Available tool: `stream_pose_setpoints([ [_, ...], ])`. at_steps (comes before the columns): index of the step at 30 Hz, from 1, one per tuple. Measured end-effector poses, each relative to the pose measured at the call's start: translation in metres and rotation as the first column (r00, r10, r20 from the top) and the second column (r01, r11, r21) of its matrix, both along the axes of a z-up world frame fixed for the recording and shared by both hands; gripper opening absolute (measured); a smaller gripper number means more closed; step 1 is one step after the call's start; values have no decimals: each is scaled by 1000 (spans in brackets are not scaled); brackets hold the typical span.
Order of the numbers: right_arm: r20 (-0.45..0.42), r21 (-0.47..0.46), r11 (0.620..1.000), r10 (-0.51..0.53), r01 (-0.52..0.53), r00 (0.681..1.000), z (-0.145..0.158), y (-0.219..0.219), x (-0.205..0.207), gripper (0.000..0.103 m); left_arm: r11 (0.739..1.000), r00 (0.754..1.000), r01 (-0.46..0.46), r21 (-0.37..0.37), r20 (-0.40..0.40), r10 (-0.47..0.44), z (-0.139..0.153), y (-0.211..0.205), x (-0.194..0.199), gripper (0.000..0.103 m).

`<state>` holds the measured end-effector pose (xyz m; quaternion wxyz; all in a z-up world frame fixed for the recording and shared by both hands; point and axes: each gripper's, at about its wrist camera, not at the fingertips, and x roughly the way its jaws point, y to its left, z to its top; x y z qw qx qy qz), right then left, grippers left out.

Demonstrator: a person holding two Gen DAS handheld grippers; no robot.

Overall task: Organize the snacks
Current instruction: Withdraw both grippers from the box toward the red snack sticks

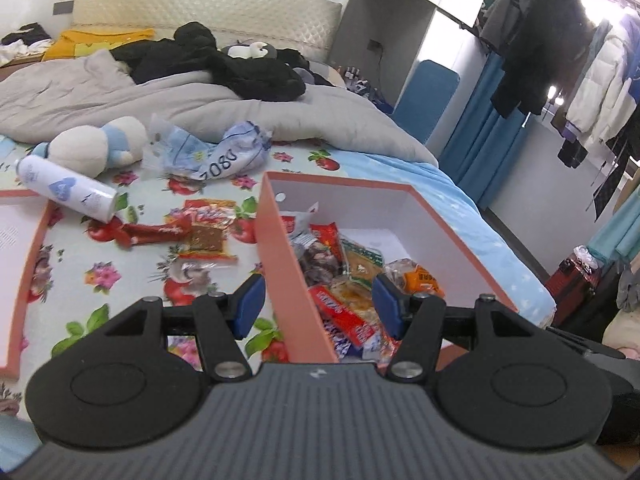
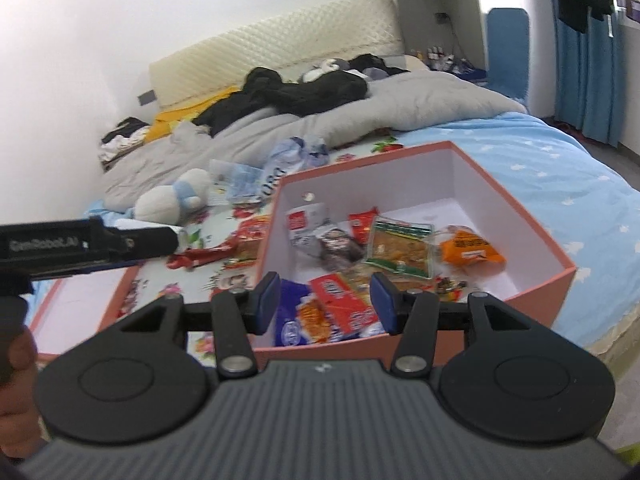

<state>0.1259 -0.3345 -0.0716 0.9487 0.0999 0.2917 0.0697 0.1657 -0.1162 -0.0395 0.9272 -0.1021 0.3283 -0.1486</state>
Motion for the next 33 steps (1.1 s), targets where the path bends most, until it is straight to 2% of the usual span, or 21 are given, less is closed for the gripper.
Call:
stream_pose_setpoints([
  [12,25,5,998,60,-60,998,-6,44,-30,52,996,996,-89,-25,-13,88,-21,59,-45,65],
  [21,23,6,993,118,-118,993,-22,80,-54,52,987,986,-154,-45,-65,150,-44,93,-62,65],
  [28,13,-3,988,154,-154,988,-31,98,-56,52,978,974,-201,-60,-117,193,-65,112,-65,65],
  [33,9,-9,984,181,-180,984,-36,111,-41,52,970,965,-236,-62,-134,226,-76,131,-47,70],
])
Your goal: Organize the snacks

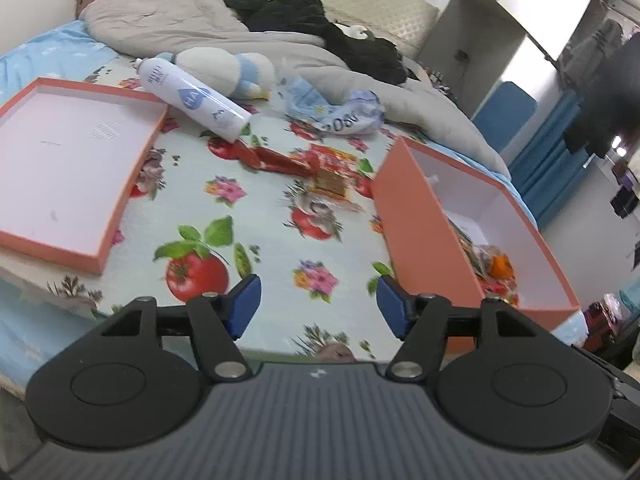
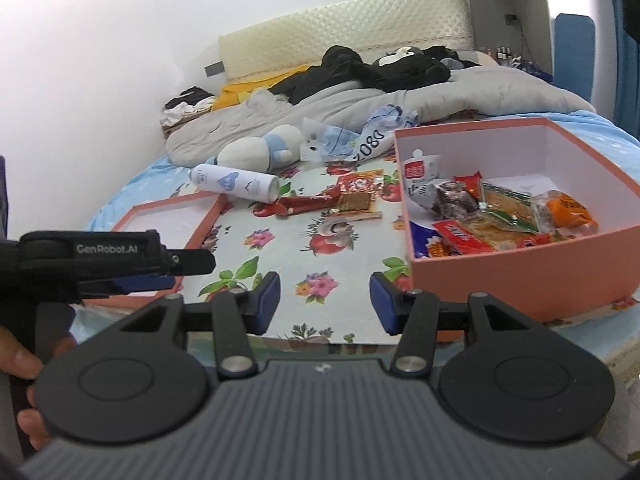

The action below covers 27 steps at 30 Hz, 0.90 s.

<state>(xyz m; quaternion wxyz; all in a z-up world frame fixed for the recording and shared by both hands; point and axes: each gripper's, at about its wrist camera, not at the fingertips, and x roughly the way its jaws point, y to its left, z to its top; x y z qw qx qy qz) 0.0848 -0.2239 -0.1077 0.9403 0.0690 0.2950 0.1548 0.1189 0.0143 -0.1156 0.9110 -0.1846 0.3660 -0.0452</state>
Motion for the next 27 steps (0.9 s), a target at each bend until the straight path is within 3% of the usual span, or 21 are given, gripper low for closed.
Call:
stream_pose_setpoints([
  [3,13,-13,1000,21,-20,1000,-2,10,17,52,1000,1000,7,29,-3,-7,-6,12,23,70],
  [7,24,-36,999,39,-38,999,-7,26,41,52,991,999,34,128,-28,-31,-15,23,59,70],
  [13,-8,-5,999,45,-45,999,-18,44,78,52,969,995,100,226,-49,-92,-23,41,117,70],
  [16,-10,-29,998,55,-55,998,-26,58,99,65,938,987,158,308,-57,-148,-31,42,147,70],
  [20,-17,-61,997,54,-55,998,-37,71,129,66,902,975,222,371,-99,-199,-49,44,190,70],
  [24,-35,-145,989,37,-41,999,-56,85,167,68,883,966,258,392,-118,-230,-64,44,222,69],
  [27,-40,-192,981,15,-22,999,-72,90,190,83,872,963,271,408,-118,-243,-72,41,245,68],
])
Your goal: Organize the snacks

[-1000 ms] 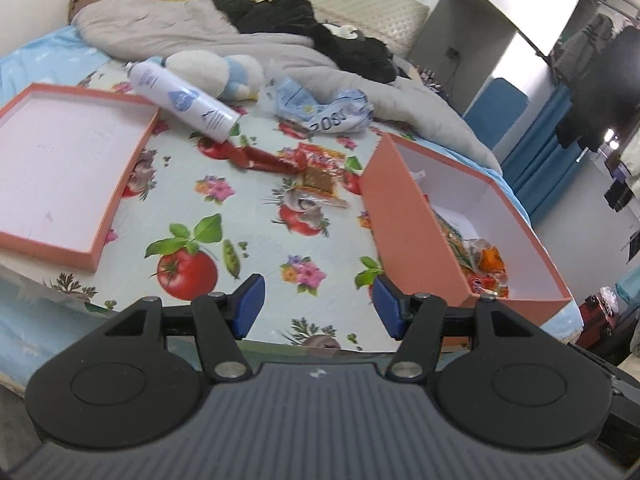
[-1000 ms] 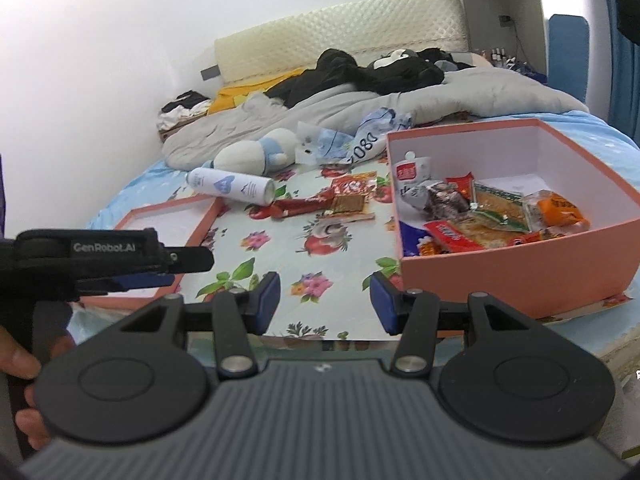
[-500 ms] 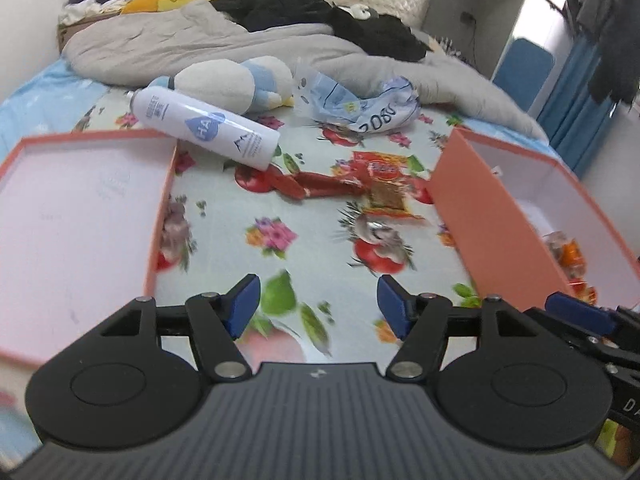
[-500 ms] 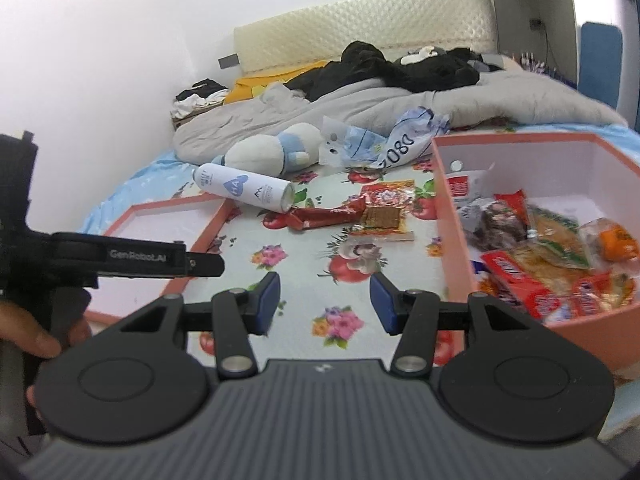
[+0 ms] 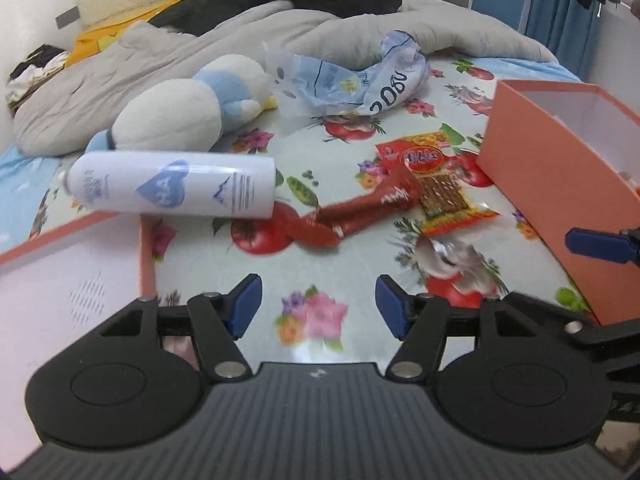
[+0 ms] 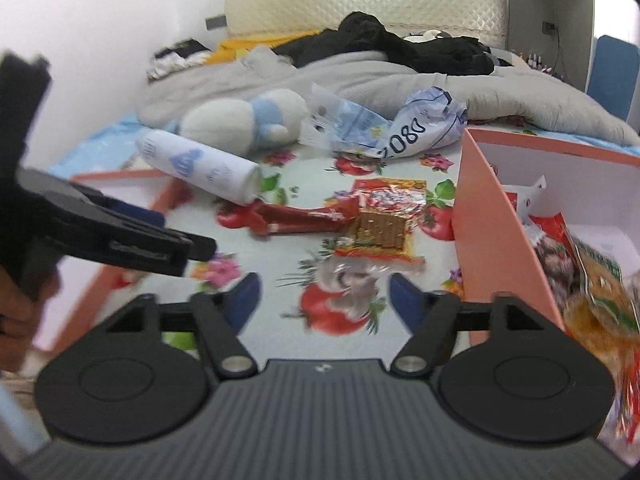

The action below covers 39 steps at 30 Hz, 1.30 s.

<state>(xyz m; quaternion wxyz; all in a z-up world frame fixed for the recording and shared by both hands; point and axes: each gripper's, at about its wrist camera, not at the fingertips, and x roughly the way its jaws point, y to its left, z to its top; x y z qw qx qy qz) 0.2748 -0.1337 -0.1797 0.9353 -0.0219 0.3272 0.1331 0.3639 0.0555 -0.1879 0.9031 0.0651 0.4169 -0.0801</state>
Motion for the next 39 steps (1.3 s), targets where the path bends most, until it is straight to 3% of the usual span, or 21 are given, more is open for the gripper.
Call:
stream_pose_setpoints([
  [5,-41,20,998,-52,53,998,-19,1,30,83,997,998,61,42,6,-61,-12,-13,37,63],
  [11,-79,134,974,-172,181,982,-37,-2,52,82,986,994,109,122,-18,-108,-33,-34,74,58],
  [17,-113,147,945,-279,293,954,-55,0,62,82,982,991,136,134,-15,-135,-47,-37,86,55],
  [22,-106,154,938,-298,312,949,-63,-1,70,79,985,992,130,114,-13,-129,-51,-33,94,48],
  [25,-101,189,922,-324,338,941,-63,-7,71,69,987,993,118,109,-14,-117,-53,-30,96,38],
  [28,-108,218,907,-345,361,932,-64,-13,76,48,988,995,101,117,-7,-101,-53,-28,95,25],
  [30,-120,240,891,-366,385,923,-65,-18,77,26,990,996,92,107,-8,-91,-52,-27,94,25],
  [32,-141,251,881,-375,400,916,-65,-22,77,11,990,996,87,111,-10,-86,-52,-27,91,24],
  [35,-159,266,880,-363,394,918,-60,-26,73,7,992,998,63,109,-20,-61,-49,-28,84,18],
  [39,-173,290,878,-344,382,923,-49,-28,59,4,999,999,13,50,-45,-11,-43,-21,69,12],
])
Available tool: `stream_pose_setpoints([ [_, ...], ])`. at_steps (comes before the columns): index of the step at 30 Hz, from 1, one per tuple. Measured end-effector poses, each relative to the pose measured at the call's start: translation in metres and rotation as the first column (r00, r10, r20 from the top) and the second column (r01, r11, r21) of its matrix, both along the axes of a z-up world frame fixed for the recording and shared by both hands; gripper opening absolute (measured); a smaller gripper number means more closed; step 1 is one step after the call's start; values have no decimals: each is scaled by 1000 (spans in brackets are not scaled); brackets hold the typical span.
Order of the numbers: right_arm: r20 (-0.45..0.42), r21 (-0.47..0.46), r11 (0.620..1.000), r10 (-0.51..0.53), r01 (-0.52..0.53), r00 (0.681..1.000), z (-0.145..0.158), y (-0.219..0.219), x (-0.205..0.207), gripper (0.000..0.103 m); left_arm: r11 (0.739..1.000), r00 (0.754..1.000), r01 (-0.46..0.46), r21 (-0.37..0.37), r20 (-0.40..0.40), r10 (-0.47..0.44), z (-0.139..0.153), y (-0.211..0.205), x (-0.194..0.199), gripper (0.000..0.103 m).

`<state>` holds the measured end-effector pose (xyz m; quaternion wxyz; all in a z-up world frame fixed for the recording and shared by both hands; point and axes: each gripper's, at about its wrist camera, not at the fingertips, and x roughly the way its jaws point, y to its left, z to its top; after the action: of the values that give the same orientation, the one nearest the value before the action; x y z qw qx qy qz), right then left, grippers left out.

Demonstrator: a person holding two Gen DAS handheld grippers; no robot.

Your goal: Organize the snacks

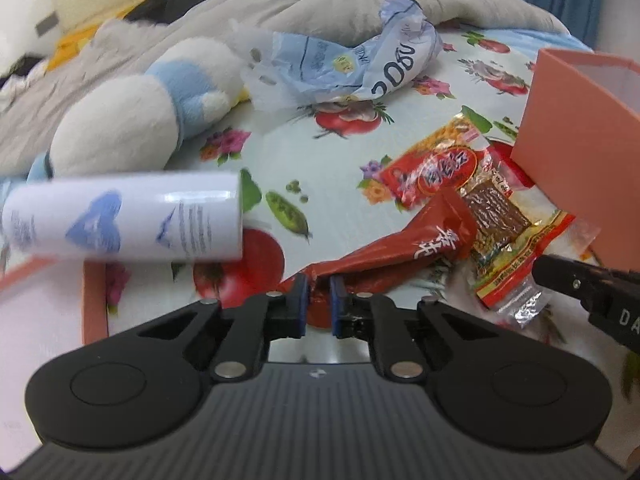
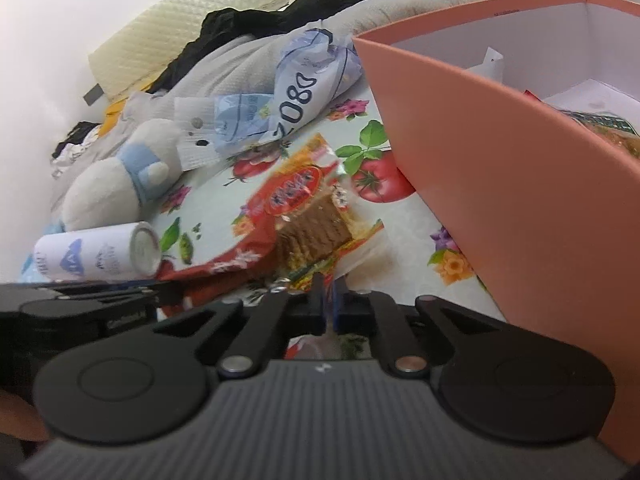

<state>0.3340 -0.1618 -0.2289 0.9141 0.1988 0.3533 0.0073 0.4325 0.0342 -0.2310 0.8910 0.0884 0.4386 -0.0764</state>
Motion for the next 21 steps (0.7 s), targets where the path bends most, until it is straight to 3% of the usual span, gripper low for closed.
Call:
stream_pose_setpoints([
  [10,-40,59,997,44,-41,998,17,-10,-60,3,998,997,-68,-4,-20,68,6,6,-70,9],
  [15,-67,50,996,79,-76,995,21,-13,-95,3,987,989,-149,-61,-35,147,14,12,-105,8],
  [21,-81,21,991,131,-130,988,27,-14,-138,3,954,964,-264,-141,-66,257,18,17,-153,8],
])
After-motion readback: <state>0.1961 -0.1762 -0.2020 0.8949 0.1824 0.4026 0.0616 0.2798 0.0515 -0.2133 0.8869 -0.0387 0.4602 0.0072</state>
